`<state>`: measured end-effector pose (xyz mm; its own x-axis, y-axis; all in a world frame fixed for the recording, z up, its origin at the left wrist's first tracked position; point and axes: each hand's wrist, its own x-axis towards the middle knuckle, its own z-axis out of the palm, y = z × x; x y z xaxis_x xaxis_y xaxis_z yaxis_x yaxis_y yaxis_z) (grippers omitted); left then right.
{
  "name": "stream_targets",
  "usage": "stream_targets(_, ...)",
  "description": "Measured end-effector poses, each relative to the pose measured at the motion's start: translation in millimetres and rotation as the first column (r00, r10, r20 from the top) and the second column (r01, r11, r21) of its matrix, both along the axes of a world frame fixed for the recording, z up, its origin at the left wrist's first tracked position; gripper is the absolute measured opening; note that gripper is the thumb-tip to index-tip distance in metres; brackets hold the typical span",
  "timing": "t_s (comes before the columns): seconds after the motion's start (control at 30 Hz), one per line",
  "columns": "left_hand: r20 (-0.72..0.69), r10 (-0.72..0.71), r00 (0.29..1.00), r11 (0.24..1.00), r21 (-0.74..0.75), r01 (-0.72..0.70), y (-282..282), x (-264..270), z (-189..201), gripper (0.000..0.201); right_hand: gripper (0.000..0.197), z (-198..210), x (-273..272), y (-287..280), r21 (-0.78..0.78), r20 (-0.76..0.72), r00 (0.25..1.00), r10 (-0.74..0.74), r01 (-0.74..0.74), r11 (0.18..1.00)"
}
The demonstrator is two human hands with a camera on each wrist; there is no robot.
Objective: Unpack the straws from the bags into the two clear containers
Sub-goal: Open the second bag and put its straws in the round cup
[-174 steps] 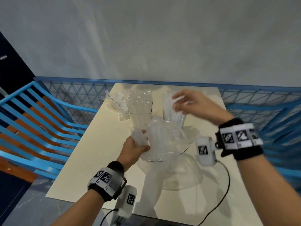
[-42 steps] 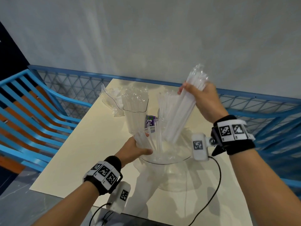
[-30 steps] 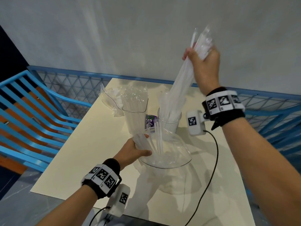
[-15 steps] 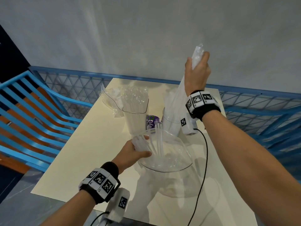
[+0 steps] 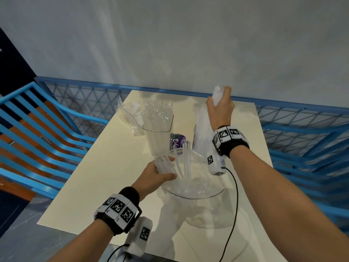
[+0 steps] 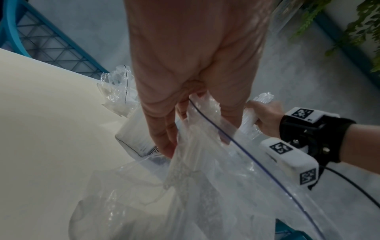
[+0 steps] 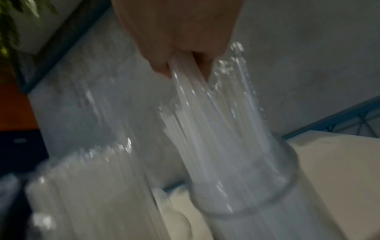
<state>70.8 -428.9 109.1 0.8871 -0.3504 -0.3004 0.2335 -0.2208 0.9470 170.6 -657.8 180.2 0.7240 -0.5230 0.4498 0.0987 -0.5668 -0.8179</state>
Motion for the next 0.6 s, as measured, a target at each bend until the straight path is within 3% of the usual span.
stream_targets(0.07,0.004,0.0,1.0,1.0,0.001,0.0,0.6,2.1,0.7,0.047,0.05,6.5,3.6,-5.6,0.068,-0.048,0.997,0.06,-0.057,0.996)
stream_targets(0.13,0.005,-0.001,1.0,1.0,0.006,0.001,1.3,3.3,1.4,0.049,0.069,21.6,7.9,-14.8,0.08,0.015,0.99,0.137,-0.138,0.987)
stream_targets(0.2,0.005,-0.001,1.0,1.0,0.009,0.001,1.4,4.4,1.7,0.049,0.079,30.9,12.3,-22.5,-0.033,0.098,0.967,0.235,-0.233,0.972)
stream_targets(0.23,0.006,-0.002,1.0,1.0,0.013,0.002,1.3,4.6,1.8,0.049,0.076,30.1,13.9,-23.5,-0.122,0.071,0.954,0.291,-0.281,0.952)
stream_targets(0.3,0.007,-0.007,1.0,1.0,0.022,0.007,0.4,5.0,1.7,0.05,0.052,20.6,14.5,-18.3,-0.291,-0.148,0.92,0.362,-0.391,0.873)
stream_targets(0.37,0.001,-0.018,1.0,0.999,0.027,0.018,-0.6,4.5,1.4,0.051,0.031,7.9,10.3,-14.1,-0.348,-0.378,0.849,0.368,-0.499,0.794)
stream_targets(0.4,0.001,-0.023,1.0,0.999,0.028,0.023,-1.2,4.5,1.2,0.051,0.031,3.3,8.0,-14.0,-0.361,-0.417,0.835,0.359,-0.515,0.778)
stream_targets(0.5,0.004,-0.026,1.0,0.999,0.03,0.025,-1.9,4.2,0.2,0.05,0.04,0.8,1.6,-21.8,-0.458,-0.349,0.899,0.264,-0.41,0.789)
stream_targets(0.53,0.005,-0.024,1.0,0.999,0.033,0.023,-2.3,4.2,-0.1,0.049,0.042,-0.4,0.3,-23.9,-0.499,-0.411,0.887,0.211,-0.412,0.762)
stream_targets(0.6,0.005,-0.023,1.0,0.999,0.041,0.023,-2.9,4.1,-0.2,0.048,0.047,-5.3,-3.9,-22.8,-0.555,-0.618,0.779,0.109,-0.53,0.641)
